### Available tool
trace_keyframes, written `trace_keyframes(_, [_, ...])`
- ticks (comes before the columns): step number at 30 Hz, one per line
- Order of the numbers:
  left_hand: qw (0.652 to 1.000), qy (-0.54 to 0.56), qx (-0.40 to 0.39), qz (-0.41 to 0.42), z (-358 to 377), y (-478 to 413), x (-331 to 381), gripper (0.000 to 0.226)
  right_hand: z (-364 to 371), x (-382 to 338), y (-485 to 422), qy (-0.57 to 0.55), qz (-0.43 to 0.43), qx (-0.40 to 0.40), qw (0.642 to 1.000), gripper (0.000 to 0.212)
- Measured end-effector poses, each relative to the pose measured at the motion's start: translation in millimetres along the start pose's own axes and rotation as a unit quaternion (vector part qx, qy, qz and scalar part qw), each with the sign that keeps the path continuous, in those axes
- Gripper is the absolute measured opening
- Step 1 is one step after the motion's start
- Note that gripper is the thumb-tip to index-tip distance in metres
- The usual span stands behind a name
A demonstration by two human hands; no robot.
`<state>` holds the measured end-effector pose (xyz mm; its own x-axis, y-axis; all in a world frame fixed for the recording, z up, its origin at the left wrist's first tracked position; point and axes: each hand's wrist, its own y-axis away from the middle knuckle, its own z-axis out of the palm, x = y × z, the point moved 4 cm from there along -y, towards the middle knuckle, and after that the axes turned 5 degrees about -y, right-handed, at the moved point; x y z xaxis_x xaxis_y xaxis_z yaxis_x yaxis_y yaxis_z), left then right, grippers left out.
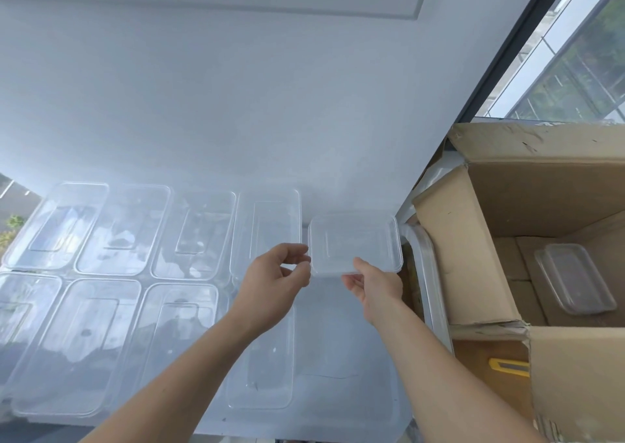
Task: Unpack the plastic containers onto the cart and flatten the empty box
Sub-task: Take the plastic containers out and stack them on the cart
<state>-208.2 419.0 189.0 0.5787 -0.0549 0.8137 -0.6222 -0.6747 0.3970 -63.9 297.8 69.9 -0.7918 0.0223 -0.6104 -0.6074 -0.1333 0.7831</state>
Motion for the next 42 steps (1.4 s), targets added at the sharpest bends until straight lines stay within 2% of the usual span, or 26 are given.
trace_keyframes(10, [1.000, -0.006, -0.014, 0.005, 8, -1, 4, 0.030, 1, -6, 5, 0.049, 0.018, -0.026, 0.998, 0.017])
trace_keyframes(21, [1.000, -0.020, -0.005, 0.006, 14, 4, 8, 0.032, -3, -7, 15, 0.044, 0.042, -0.044, 0.997, 0.023])
trace_keyframes(26, [0.999, -0.033, 0.013, 0.018, 16, 15, 18, 0.033, -19, -15, 28, 0.132, 0.040, -0.088, 0.987, 0.018])
trace_keyframes(29, [0.998, -0.049, 0.026, 0.034, 19, 24, 21, 0.033, -32, -25, 38, 0.241, -0.003, -0.101, 0.965, 0.014])
trace_keyframes(33, [0.993, -0.096, 0.029, 0.061, 24, 37, 26, 0.039, -46, -43, 63, 0.360, -0.081, -0.128, 0.920, 0.021])
trace_keyframes(36, [0.985, -0.148, 0.011, 0.086, 30, 44, 34, 0.042, -58, -61, 88, 0.449, -0.167, -0.131, 0.868, 0.045])
trace_keyframes(38, [0.977, -0.183, -0.010, 0.112, 38, 48, 41, 0.044, -71, -74, 106, 0.489, -0.222, -0.116, 0.836, 0.045])
trace_keyframes(42, [0.950, -0.249, -0.056, 0.182, 62, 59, 56, 0.047, -110, -91, 141, 0.514, -0.276, -0.076, 0.808, 0.052])
